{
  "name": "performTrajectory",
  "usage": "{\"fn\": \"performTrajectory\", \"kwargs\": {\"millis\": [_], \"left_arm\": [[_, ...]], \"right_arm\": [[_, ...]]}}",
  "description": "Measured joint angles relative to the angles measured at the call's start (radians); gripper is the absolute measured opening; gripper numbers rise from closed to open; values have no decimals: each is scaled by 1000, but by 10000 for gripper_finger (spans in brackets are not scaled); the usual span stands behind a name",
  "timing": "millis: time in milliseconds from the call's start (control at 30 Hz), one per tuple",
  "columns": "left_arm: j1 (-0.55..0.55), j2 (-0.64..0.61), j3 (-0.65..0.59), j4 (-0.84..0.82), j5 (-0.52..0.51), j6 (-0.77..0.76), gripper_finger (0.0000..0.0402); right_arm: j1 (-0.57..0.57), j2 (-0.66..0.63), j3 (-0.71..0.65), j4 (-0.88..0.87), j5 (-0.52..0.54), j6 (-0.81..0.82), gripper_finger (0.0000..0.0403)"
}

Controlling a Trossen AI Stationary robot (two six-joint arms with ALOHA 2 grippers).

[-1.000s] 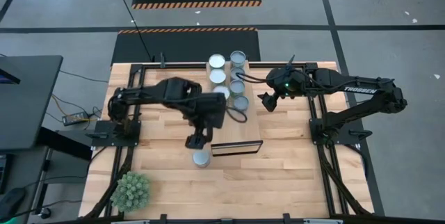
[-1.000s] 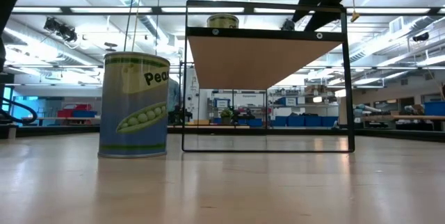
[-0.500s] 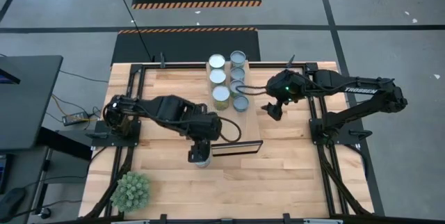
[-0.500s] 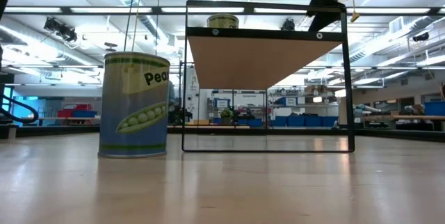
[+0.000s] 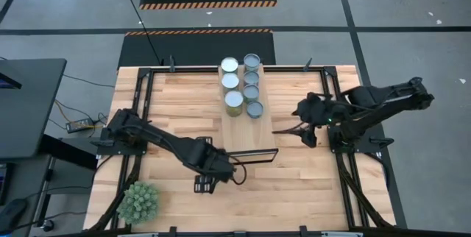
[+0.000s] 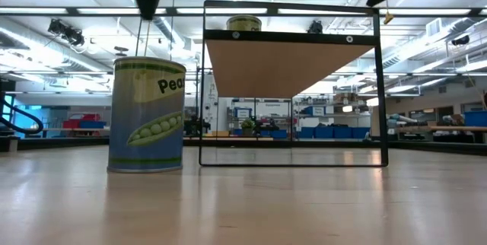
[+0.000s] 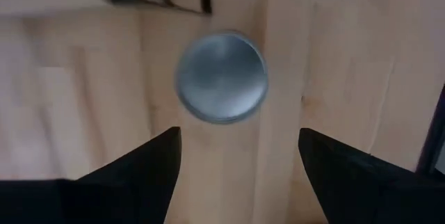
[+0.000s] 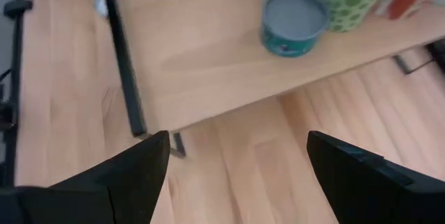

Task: Pick and place cans onto a shelf
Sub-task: Put the canned peas on the shelf

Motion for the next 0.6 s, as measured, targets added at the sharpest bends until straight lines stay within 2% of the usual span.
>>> {"fn": "performTrajectory", "kwargs": {"millis": [133, 333, 600], "left_arm": [[-6, 0, -66, 37, 43, -19, 293], [-6, -82, -156, 88, 34, -26, 293], [21, -352, -505, 294, 40, -151, 293]], "right_arm": [[61, -12, 0, 0, 107, 79, 347], [106, -9, 0, -20, 142, 99, 347], [106, -8, 0, -15, 197, 101, 347]]}}
